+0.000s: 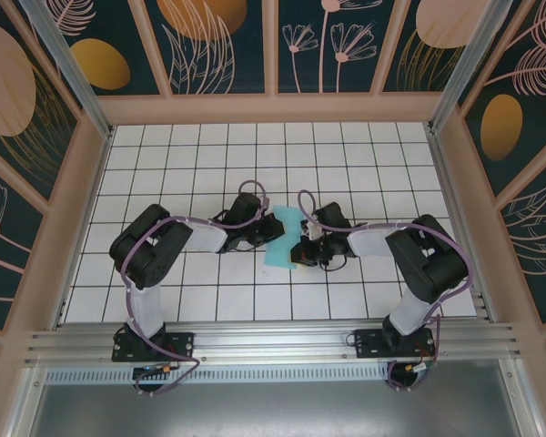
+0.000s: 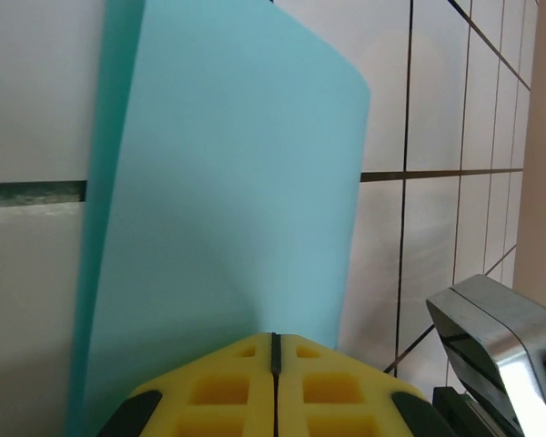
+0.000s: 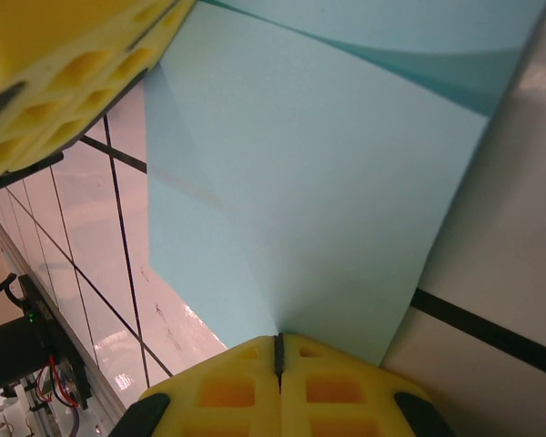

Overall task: Fold a paper plane with a square sheet of paper (pick it up from the middle)
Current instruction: Fold the triangle a second time at the center of the table.

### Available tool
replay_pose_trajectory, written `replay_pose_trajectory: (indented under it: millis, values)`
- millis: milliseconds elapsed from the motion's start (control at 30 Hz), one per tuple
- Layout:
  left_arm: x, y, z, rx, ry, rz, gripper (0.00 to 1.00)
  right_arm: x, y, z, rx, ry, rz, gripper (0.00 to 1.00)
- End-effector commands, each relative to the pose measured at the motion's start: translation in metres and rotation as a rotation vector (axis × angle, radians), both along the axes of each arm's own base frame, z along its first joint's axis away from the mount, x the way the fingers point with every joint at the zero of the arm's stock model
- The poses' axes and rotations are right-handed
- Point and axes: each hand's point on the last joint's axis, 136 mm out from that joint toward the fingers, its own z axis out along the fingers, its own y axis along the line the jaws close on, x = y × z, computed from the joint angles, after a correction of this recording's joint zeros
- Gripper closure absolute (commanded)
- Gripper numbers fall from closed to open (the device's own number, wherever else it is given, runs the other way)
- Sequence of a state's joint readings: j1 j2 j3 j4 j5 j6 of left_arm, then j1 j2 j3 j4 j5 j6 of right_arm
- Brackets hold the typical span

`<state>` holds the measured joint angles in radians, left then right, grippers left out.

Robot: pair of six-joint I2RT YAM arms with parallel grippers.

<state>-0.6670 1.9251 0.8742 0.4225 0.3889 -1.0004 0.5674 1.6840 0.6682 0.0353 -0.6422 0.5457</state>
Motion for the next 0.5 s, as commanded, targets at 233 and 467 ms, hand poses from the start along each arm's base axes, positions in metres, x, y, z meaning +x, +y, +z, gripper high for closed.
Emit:
replay_pose_trajectory:
  millis: [233,467]
  values:
    - [-0.001,0.003,0.024,-0.047,-0.082,0.008,0.83,-0.010,-0.027,-0.033,-0.177,0.052,-0.069,1.00]
    - [-0.008,0.003,0.041,-0.091,-0.095,0.002,0.81,-0.008,-0.027,-0.032,-0.179,0.045,-0.074,1.00]
